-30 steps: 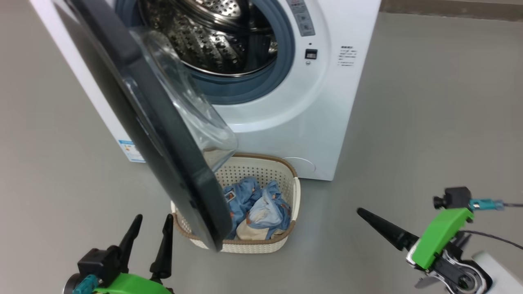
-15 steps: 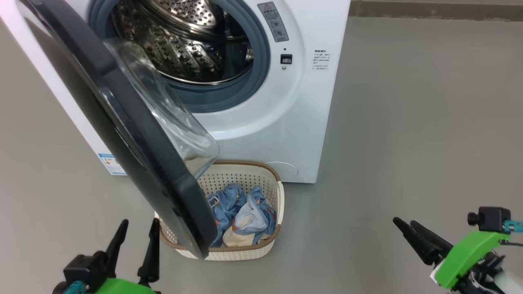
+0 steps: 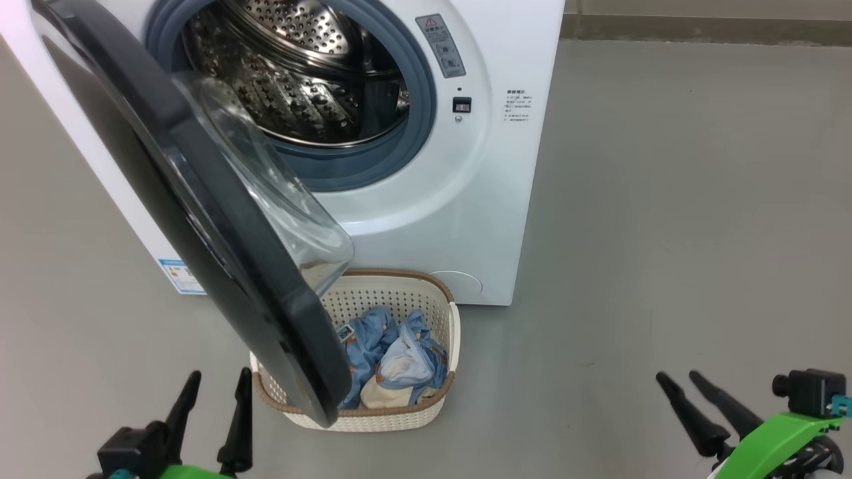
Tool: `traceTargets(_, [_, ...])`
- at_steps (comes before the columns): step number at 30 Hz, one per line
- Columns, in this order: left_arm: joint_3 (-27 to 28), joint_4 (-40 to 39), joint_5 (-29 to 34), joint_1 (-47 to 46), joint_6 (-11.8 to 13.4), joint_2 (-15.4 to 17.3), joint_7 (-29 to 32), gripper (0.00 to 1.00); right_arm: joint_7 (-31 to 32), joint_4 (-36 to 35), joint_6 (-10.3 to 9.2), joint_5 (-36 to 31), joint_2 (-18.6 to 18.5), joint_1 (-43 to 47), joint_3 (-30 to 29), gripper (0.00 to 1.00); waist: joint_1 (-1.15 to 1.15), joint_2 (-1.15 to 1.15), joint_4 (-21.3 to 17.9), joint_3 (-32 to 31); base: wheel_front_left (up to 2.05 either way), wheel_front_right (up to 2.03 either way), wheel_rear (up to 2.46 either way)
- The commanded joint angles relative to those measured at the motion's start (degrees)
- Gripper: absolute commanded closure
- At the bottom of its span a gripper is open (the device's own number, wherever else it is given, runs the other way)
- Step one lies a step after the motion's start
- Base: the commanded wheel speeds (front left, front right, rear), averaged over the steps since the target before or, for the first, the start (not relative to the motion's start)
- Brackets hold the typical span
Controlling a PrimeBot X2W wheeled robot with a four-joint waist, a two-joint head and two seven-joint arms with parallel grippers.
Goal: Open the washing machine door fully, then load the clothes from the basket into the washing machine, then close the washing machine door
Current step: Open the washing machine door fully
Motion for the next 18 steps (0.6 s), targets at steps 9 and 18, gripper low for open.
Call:
traceTargets(9, [2.74,-1.55,0.67,-0.29,-0.09,0.84,-0.37,0.0,-0.83,-4.95,0.1,-15.62,3.95,5.34,-16.38,0.0,0.0,0.0,-0.4,0.31,0.0,0.0,0.0])
traceTargets(18, [3.14,-1.64,0.77,-0.52,-0.09,0.77,-0.37,0.0,-0.83,-11.29,0.1,-33.14,11.31,11.35,-32.21,0.0,0.0,0.0,-0.36,0.37,0.0,0.0,0.0])
